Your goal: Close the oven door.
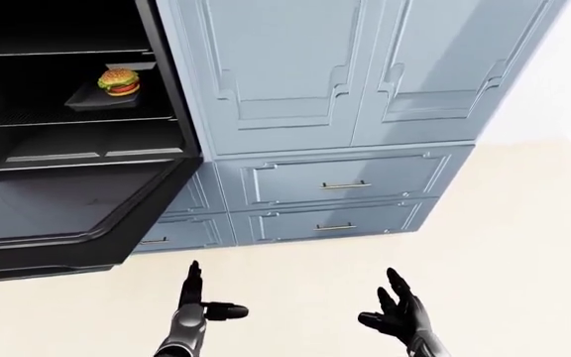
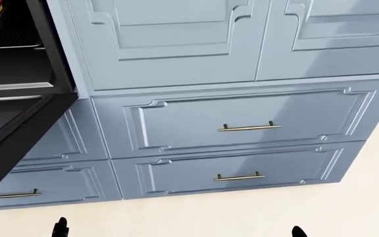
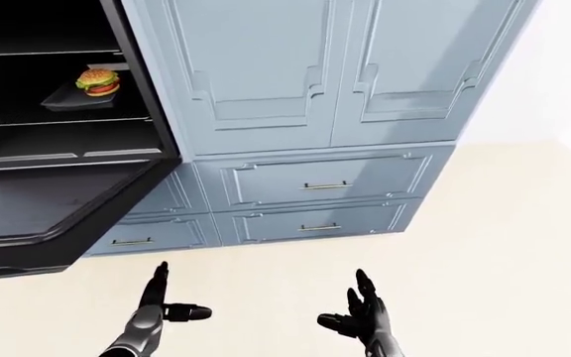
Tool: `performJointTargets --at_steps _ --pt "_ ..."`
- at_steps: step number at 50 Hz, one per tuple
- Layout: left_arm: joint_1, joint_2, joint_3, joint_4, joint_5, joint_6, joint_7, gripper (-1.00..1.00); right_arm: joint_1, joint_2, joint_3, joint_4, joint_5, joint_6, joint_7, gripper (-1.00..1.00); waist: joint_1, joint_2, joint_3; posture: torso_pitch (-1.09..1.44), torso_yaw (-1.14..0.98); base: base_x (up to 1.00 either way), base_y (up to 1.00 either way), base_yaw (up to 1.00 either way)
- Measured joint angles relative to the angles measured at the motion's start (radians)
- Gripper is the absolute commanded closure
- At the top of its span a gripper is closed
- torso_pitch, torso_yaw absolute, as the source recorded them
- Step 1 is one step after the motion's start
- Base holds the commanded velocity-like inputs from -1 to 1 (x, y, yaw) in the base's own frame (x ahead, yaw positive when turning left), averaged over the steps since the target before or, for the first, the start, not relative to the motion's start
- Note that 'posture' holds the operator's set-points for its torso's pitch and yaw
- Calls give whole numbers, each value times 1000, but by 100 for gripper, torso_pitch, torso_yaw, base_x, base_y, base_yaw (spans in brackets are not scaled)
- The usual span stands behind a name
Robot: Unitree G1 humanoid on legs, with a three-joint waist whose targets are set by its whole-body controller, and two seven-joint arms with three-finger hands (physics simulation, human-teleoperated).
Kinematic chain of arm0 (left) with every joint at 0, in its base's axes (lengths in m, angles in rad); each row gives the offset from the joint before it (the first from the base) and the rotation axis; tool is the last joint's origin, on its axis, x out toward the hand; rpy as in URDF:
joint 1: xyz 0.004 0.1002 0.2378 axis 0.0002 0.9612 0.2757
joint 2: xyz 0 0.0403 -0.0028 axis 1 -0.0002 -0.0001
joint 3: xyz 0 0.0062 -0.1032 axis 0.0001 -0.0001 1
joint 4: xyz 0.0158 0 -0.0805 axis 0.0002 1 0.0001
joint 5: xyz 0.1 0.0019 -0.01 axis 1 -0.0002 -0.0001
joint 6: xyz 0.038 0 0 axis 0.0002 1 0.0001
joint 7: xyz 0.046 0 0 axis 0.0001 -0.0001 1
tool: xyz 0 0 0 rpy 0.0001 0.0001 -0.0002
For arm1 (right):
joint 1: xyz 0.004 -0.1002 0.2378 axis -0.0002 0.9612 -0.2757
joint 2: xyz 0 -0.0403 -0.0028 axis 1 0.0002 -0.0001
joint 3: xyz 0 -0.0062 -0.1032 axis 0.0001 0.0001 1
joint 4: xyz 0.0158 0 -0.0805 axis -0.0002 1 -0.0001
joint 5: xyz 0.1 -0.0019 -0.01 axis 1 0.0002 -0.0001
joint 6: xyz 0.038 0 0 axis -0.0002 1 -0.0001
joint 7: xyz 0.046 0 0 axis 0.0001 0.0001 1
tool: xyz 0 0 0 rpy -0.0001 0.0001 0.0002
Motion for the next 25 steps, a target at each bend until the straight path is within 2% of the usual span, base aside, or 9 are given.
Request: performJointTargets --at_steps 7,9,14,17,19,22,25 --pt "4 3 0 1 1 1 2 -100 -1 1 2 0 -1 3 0 -100 11 -18 -4 0 0 10 0 0" --pt "3 0 0 0 1 0 2 -100 -3 -1 2 -1 -2 3 -1 -100 9 -16 -3 0 0 11 0 0" --pt "-4 -13 -5 -2 4 -5 -4 -100 3 -13 -6 -3 5 -3 -4 -100 -4 10 2 0 0 12 0 0" --pt "-1 -8 -5 0 4 -6 -6 -100 2 -10 -6 -2 7 -4 -5 -100 8 46 8 0 0 13 0 0" --pt "5 4 0 2 3 -3 -2 -100 3 4 0 1 4 -1 -1 -100 13 32 5 0 0 12 0 0" --pt "11 9 4 9 -1 6 4 -100 7 10 5 9 -2 6 5 -100 16 40 3 0 0 20 0 0" --pt "7 8 2 5 -1 6 6 -100 7 8 3 8 -3 8 6 -100 18 20 4 0 0 20 0 0"
